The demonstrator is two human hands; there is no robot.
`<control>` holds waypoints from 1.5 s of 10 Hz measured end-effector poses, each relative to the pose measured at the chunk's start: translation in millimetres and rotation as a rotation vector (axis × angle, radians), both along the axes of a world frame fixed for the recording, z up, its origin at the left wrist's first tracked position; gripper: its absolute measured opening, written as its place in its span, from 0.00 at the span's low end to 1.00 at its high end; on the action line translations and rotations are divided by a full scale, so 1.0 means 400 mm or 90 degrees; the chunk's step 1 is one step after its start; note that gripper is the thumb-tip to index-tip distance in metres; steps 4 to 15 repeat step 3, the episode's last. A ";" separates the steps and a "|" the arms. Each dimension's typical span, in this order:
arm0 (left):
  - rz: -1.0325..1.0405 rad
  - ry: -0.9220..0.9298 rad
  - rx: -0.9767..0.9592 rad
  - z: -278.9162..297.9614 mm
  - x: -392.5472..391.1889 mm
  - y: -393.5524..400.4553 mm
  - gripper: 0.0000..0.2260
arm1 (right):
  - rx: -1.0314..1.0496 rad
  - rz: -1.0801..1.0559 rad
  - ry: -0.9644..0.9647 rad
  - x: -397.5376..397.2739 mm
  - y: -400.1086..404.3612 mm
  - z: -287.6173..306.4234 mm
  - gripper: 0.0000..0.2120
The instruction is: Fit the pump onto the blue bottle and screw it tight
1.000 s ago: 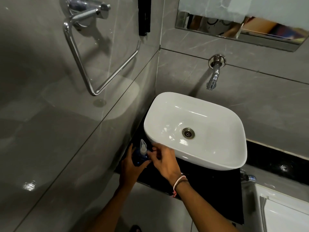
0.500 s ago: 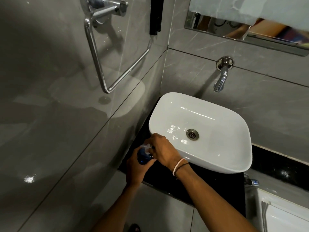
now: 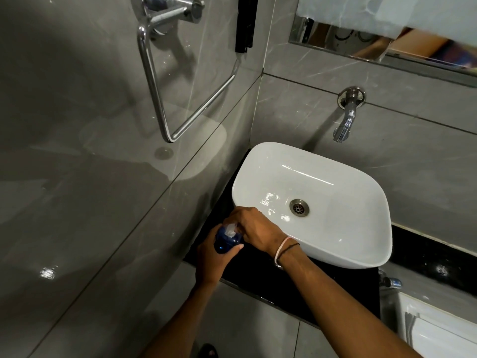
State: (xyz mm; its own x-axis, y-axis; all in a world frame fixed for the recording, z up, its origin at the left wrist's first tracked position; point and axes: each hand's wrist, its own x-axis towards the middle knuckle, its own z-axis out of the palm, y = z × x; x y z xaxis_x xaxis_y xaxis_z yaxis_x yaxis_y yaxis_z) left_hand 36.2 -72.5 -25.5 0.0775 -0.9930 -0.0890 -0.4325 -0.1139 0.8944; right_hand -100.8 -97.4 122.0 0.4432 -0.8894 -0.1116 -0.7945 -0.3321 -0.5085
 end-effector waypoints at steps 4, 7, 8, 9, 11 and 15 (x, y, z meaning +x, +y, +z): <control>-0.030 -0.012 -0.013 0.016 -0.004 0.003 0.47 | -0.013 -0.016 0.001 -0.024 0.002 0.000 0.26; -0.030 -0.012 -0.013 0.016 -0.004 0.003 0.47 | -0.013 -0.016 0.001 -0.024 0.002 0.000 0.26; -0.030 -0.012 -0.013 0.016 -0.004 0.003 0.47 | -0.013 -0.016 0.001 -0.024 0.002 0.000 0.26; -0.030 -0.012 -0.013 0.016 -0.004 0.003 0.47 | -0.013 -0.016 0.001 -0.024 0.002 0.000 0.26; -0.030 -0.012 -0.013 0.016 -0.004 0.003 0.47 | -0.013 -0.016 0.001 -0.024 0.002 0.000 0.26; -0.030 -0.012 -0.013 0.016 -0.004 0.003 0.47 | -0.013 -0.016 0.001 -0.024 0.002 0.000 0.26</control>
